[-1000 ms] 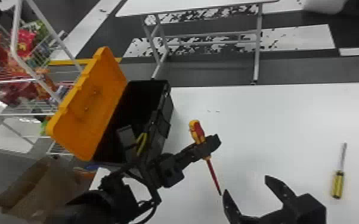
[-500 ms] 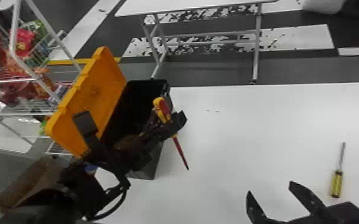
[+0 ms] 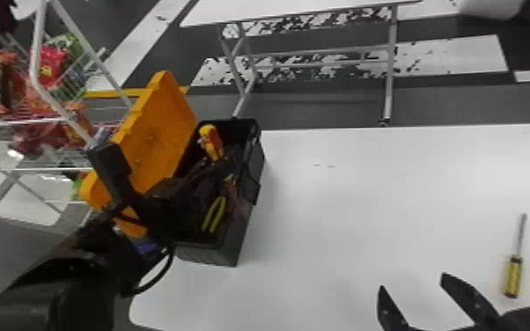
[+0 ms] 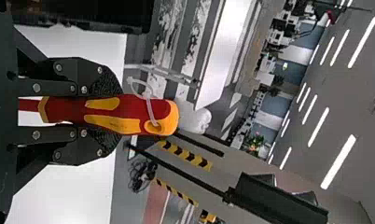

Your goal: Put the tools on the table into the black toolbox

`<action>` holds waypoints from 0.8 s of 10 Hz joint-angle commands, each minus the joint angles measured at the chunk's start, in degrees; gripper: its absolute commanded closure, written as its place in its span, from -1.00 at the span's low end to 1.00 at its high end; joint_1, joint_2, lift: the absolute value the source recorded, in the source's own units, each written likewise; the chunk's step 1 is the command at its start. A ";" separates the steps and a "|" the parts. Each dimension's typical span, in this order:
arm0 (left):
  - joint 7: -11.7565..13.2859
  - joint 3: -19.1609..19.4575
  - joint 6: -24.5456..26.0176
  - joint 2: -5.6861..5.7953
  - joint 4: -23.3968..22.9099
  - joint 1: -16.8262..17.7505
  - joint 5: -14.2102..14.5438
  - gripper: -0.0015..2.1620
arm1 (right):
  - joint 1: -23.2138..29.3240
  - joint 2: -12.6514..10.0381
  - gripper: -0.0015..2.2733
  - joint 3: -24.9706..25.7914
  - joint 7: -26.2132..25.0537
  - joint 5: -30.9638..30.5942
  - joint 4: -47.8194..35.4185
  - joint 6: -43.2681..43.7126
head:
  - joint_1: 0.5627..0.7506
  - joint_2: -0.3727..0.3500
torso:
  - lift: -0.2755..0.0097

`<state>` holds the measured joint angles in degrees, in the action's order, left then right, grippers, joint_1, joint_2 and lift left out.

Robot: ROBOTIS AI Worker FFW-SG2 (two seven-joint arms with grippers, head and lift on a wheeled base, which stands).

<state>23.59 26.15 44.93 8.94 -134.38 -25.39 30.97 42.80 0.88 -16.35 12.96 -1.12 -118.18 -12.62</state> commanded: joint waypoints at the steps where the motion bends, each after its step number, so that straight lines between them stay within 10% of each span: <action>1: -0.30 -0.31 -4.89 -0.07 1.67 1.22 -5.30 0.97 | 0.00 0.00 -0.91 -0.08 0.05 -0.02 -0.03 0.00 | 0.41 1.00 | 0.41; 8: -1.00 -3.56 -17.72 -0.68 14.59 5.61 -17.61 0.94 | 0.35 0.00 -0.90 -0.17 0.14 -0.02 -0.21 0.00 | 0.41 1.00 | 0.41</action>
<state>22.60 22.94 28.56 8.29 -120.81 -19.90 14.19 43.12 0.88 -16.52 13.01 -1.14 -118.34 -12.62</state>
